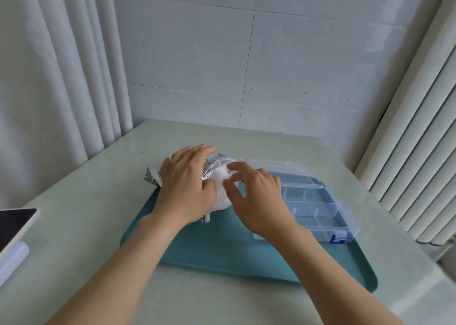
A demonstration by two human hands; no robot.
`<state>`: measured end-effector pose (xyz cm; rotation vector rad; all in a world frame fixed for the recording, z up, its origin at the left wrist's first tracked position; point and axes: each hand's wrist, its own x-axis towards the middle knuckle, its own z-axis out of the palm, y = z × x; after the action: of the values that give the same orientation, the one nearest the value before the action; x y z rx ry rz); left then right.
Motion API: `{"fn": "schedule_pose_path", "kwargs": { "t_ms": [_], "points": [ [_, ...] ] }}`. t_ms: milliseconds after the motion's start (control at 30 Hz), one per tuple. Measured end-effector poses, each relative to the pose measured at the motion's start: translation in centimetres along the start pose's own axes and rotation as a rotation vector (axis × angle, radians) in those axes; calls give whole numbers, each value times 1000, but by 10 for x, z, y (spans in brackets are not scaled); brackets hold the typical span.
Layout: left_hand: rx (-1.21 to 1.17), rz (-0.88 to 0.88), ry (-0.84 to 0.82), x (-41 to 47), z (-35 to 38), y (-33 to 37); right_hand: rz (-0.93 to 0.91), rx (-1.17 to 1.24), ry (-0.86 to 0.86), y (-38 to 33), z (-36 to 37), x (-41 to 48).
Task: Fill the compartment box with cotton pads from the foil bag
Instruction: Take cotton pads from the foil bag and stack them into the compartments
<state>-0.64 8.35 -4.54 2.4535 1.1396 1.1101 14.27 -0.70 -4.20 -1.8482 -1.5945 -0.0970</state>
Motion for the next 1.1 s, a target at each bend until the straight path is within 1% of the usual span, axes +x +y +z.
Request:
{"fn": "schedule_pose_path", "kwargs": {
  "t_ms": [67,167,267,333,433,533,667,800,967,1100],
  "points": [
    [-49,0,-13,0,3,-1,-1,-19,-19,-3,5,-3],
    [-81,23,-24,0,8,-1,44,38,-2,-8,11,-2],
    [-92,50,-3,-1,10,1,88,38,31,-11,13,0],
    [-113,47,4,-2,10,2,109,21,18,-13,13,0],
    [-127,41,2,-3,11,4,151,102,8,-15,11,1],
    [-73,16,-1,-4,11,5,182,160,26,-15,7,4],
    [-23,-4,3,-8,11,10,201,99,59,-12,2,2],
    [34,-21,46,-8,11,11,242,68,82,-10,2,4],
    [158,-52,130,-5,13,0,233,287,129,-1,-3,7],
    [133,31,184,-4,18,-2,221,417,128,5,-7,7]
  ]
}}
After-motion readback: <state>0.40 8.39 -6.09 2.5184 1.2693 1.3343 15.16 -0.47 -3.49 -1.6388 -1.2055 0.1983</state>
